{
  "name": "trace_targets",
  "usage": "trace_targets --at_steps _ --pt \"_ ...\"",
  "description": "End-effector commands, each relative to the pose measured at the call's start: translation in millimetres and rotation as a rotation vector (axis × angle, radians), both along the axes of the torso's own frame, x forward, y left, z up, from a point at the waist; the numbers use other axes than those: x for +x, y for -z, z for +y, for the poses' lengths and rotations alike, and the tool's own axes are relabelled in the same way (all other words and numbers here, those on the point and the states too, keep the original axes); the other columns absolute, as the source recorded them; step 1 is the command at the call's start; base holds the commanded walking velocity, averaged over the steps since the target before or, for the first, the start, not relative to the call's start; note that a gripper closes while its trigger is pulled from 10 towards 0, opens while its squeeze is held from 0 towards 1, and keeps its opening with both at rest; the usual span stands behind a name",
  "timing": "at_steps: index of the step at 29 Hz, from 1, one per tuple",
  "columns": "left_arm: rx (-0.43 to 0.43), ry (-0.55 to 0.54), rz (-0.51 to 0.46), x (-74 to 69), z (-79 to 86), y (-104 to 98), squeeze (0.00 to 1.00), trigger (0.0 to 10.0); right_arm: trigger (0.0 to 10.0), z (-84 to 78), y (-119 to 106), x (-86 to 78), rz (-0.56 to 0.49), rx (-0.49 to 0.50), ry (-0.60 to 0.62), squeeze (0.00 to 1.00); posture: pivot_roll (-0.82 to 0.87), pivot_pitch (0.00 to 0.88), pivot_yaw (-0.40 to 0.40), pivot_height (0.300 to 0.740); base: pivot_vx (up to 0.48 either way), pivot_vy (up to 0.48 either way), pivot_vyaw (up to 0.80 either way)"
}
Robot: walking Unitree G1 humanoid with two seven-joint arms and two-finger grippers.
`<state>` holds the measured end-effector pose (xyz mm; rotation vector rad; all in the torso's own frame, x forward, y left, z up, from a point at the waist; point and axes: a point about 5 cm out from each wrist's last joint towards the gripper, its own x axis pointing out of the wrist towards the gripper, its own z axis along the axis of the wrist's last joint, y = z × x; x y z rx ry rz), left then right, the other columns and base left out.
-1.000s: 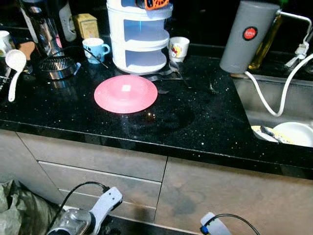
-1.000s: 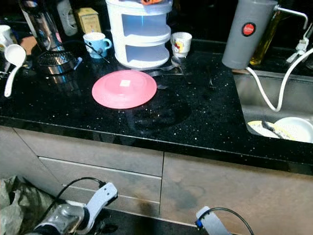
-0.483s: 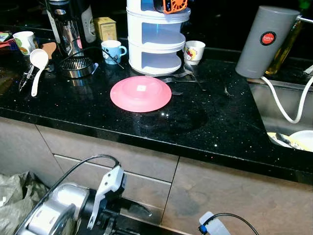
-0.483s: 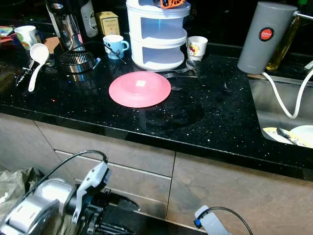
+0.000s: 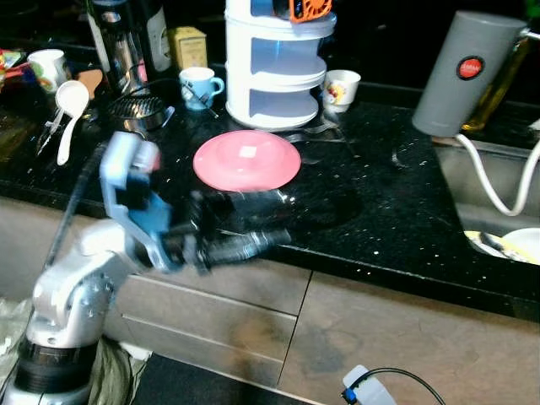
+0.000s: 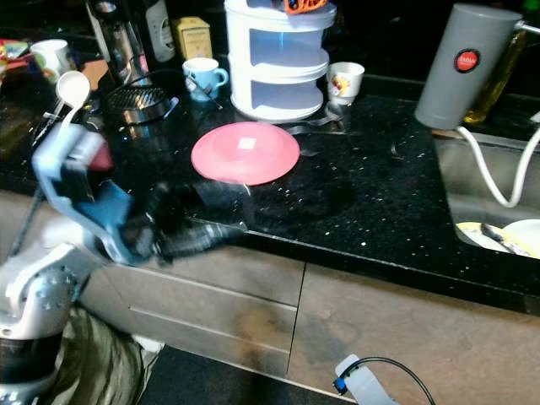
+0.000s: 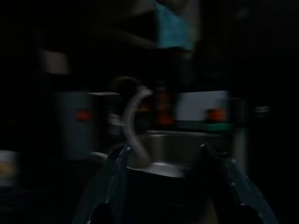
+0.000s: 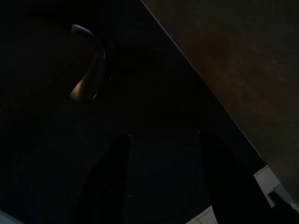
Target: Kitchen organization
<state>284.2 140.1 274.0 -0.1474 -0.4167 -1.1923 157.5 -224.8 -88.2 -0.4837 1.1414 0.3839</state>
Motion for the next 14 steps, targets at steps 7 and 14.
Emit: trace_targets --at_steps 7,14 --pt "0.419 -0.820 -0.076 60.3 50.8 3 0.00 10.0 10.0 -2.1 0 -1.9 0.003 -0.015 -0.002 0.00 0.00 0.000 -0.017 0.740 0.000 0.000 0.00" --pt "0.600 -0.880 -0.228 77.1 51.1 3 0.00 10.0 10.0 -2.8 1 -2.7 0.002 -0.018 -0.003 0.00 -0.01 0.000 -0.013 0.740 0.000 0.000 0.00"
